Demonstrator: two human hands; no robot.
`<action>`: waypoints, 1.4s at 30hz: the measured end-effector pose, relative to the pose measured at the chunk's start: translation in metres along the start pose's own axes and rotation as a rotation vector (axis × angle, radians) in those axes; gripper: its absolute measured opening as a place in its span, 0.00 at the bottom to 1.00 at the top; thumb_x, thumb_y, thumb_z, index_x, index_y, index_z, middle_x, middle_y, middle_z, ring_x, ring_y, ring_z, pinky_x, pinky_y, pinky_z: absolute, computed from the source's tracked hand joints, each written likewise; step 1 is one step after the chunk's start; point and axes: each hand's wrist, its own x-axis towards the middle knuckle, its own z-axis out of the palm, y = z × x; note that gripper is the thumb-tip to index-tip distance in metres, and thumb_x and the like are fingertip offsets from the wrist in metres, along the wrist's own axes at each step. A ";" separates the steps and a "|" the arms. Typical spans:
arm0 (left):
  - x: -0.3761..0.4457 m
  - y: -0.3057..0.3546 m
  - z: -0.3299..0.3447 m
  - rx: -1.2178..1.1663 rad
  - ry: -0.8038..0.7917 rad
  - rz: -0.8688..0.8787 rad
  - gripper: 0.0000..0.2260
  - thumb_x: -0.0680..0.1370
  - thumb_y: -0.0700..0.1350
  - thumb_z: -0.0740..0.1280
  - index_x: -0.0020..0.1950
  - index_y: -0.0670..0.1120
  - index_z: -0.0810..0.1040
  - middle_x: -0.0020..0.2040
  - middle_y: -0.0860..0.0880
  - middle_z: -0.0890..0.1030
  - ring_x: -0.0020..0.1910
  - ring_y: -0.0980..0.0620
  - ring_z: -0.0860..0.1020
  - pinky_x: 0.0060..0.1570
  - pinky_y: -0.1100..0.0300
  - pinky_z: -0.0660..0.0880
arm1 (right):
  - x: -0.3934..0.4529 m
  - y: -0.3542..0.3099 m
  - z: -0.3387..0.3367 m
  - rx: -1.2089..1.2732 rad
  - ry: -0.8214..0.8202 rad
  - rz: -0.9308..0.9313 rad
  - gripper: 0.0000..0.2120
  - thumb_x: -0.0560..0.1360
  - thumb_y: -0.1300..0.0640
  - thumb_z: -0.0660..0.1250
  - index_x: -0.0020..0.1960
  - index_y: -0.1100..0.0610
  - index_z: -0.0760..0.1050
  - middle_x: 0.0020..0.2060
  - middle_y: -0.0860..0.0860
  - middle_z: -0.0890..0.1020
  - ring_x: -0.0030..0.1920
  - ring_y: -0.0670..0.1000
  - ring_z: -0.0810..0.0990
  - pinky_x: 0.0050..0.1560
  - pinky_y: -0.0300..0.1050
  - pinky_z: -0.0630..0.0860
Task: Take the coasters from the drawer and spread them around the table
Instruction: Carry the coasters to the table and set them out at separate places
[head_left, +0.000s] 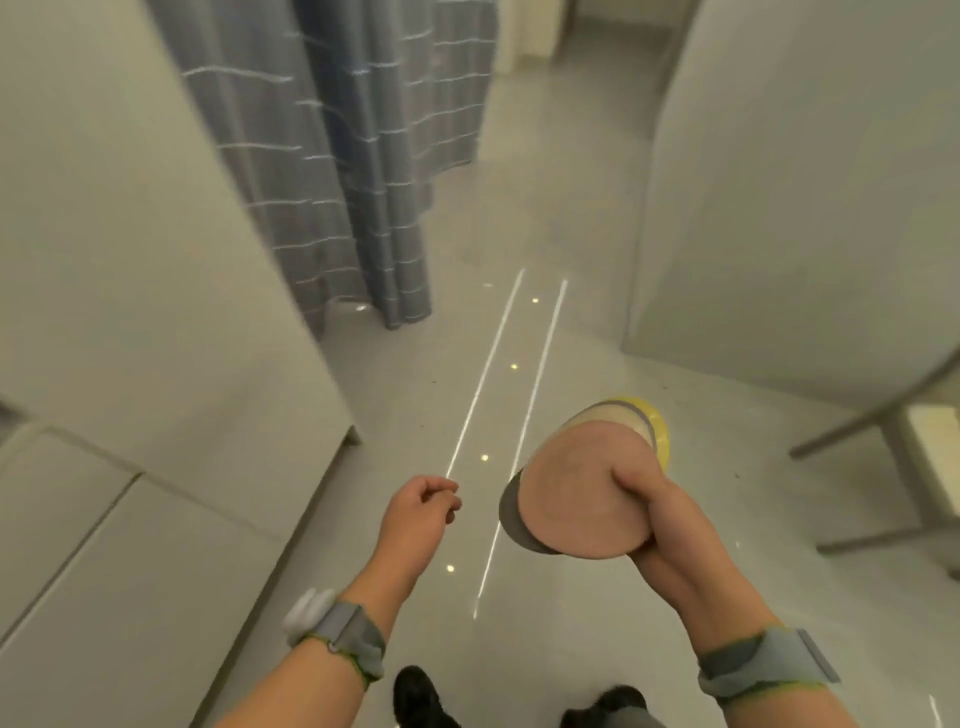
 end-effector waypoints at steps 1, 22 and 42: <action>-0.001 0.009 0.023 0.020 -0.026 0.020 0.07 0.79 0.39 0.68 0.53 0.49 0.83 0.50 0.45 0.86 0.51 0.46 0.84 0.44 0.59 0.74 | 0.000 -0.002 -0.023 0.040 0.037 -0.008 0.15 0.81 0.54 0.67 0.65 0.58 0.81 0.57 0.54 0.88 0.55 0.52 0.88 0.56 0.53 0.80; -0.194 0.080 0.701 0.747 -1.008 0.343 0.07 0.84 0.46 0.65 0.54 0.47 0.83 0.50 0.47 0.86 0.53 0.47 0.82 0.49 0.56 0.76 | -0.152 -0.005 -0.578 0.918 0.912 -0.151 0.19 0.78 0.54 0.71 0.67 0.57 0.78 0.56 0.56 0.88 0.59 0.60 0.85 0.54 0.56 0.83; -0.319 0.133 1.195 0.935 -1.441 0.414 0.08 0.82 0.39 0.65 0.54 0.46 0.83 0.50 0.47 0.86 0.49 0.49 0.83 0.49 0.56 0.77 | -0.140 -0.131 -0.948 1.302 1.283 -0.302 0.18 0.77 0.56 0.71 0.65 0.61 0.79 0.57 0.59 0.88 0.60 0.62 0.84 0.53 0.55 0.81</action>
